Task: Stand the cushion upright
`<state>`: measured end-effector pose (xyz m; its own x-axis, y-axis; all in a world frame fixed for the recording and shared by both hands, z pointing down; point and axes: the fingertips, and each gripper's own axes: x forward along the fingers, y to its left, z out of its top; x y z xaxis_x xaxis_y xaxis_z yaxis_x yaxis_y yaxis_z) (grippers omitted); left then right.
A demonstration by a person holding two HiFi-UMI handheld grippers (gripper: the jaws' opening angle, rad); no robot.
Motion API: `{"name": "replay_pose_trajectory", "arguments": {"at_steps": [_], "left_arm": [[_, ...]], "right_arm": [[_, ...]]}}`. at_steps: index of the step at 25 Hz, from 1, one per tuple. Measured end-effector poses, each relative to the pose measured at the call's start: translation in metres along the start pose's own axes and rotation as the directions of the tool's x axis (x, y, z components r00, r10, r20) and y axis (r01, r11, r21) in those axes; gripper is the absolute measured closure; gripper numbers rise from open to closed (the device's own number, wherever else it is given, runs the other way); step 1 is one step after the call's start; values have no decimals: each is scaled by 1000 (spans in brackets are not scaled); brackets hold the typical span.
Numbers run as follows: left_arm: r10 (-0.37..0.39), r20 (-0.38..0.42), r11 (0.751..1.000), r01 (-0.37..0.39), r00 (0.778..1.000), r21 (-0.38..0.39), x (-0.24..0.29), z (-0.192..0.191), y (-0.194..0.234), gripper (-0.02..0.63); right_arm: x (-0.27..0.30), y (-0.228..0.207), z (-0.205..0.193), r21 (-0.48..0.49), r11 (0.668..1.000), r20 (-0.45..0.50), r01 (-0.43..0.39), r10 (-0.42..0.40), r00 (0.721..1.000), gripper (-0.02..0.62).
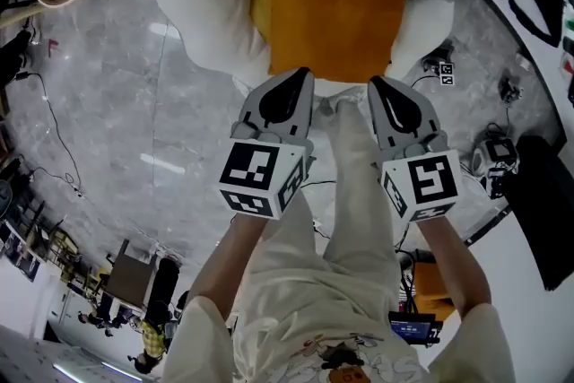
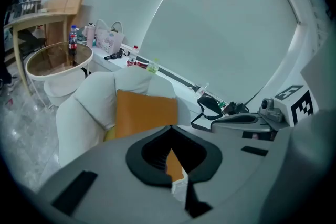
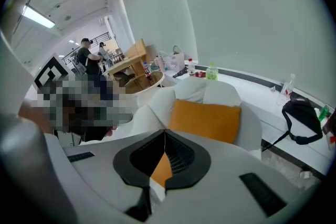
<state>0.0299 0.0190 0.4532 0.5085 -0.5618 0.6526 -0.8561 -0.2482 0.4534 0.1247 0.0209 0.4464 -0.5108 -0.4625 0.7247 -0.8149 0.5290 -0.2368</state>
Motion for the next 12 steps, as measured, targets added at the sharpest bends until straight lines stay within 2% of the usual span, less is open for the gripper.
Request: {"name": "replay_pose_trajectory", "arguments": {"at_steps": [12], "left_arm": [[-14,-61,999,17,998,42,57,-29,12,600]], "right_arm": [[48,-33,-31,55,998,17,13,-14,1000,574]]}}
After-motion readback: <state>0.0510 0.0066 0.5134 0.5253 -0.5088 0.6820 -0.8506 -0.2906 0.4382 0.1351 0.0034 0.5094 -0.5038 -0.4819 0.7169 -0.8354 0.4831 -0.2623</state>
